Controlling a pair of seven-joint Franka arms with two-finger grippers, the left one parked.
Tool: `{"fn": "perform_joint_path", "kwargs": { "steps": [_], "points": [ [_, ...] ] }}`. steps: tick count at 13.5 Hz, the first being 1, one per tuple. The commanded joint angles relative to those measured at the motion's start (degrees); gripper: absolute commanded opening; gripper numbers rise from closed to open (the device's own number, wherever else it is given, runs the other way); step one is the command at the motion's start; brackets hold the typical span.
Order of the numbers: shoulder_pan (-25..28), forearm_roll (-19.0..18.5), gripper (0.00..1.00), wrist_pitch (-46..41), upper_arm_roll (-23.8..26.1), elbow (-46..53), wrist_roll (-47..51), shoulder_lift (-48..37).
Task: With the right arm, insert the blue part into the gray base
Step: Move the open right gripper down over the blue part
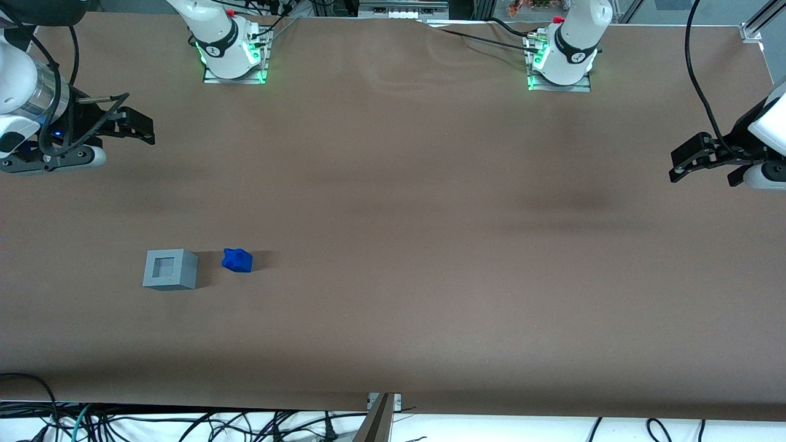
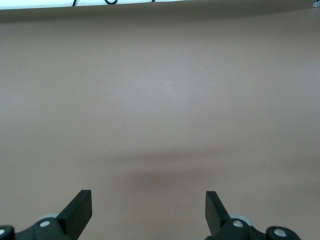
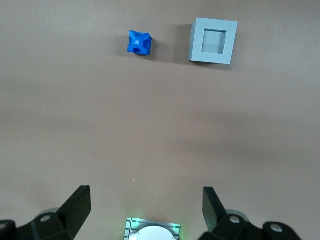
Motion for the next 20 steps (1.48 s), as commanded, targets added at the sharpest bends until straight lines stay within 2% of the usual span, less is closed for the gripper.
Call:
{"fn": "perform_joint_path", "kwargs": {
  "steps": [1, 7, 10, 13, 16, 18, 20],
  "points": [
    [-0.2, 1.0, 0.99, 0.1, -0.1, 0.3, -0.1, -0.6],
    [-0.2, 0.5, 0.99, 5.5, 0.0, -3.0, 1.3, -0.1],
    [-0.2, 0.3, 0.99, 13.6, 0.0, -8.4, 1.4, 0.1],
    [-0.1, 0.1, 0.99, 23.2, 0.5, -13.3, 5.7, 2.7],
    [0.0, -2.4, 0.99, 35.0, 1.7, -16.1, 10.8, 9.5],
    [0.2, -5.6, 0.99, 42.6, 2.6, -18.8, 18.4, 13.2],
    [0.3, -9.7, 0.99, 46.2, 3.3, -18.9, 22.5, 16.4]
  ]
}}
